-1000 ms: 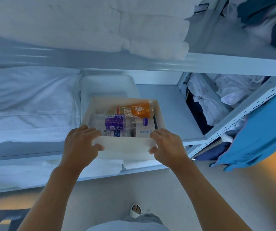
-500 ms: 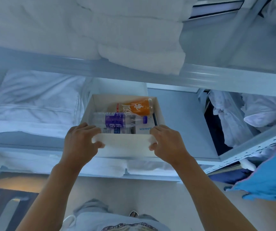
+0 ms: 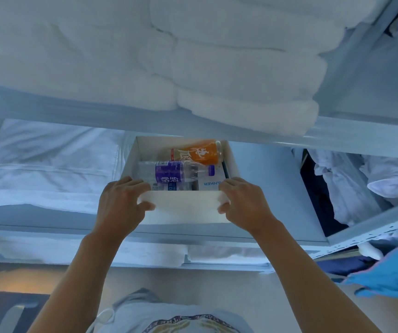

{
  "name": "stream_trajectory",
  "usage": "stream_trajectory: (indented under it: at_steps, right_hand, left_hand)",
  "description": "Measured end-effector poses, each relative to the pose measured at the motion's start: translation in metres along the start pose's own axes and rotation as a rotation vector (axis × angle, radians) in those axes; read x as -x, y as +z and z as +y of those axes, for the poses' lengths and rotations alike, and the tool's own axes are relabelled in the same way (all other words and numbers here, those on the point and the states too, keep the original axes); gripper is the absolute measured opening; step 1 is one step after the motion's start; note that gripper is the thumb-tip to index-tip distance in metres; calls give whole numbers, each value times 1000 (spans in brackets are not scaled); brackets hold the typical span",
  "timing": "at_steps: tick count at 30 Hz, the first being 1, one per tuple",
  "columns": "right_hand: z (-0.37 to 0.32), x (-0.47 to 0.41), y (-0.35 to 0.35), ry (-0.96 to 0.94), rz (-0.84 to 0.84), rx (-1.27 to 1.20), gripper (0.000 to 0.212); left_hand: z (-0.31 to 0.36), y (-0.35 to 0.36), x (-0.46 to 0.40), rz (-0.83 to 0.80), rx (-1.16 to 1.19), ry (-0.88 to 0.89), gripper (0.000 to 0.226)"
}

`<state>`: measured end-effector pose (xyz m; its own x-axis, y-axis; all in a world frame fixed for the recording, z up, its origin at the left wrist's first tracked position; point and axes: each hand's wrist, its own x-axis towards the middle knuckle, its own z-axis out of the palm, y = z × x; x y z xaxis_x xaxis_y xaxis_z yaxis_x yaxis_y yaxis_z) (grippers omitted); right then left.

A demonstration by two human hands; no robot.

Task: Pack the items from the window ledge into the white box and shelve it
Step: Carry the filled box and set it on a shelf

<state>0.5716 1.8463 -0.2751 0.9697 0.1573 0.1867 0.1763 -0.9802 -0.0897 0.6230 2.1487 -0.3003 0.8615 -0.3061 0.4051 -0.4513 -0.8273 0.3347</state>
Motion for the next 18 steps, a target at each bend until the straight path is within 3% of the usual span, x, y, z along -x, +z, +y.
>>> stream_trajectory:
  at_steps: [9, 18]
  right_hand:
    - [-24, -42, 21, 77, -9, 58, 37]
    - [-16, -51, 56, 80, -14, 56, 37]
  left_hand:
    - [-55, 12, -33, -34, 41, 79, 32]
    - [-68, 45, -32, -69, 33, 59, 33]
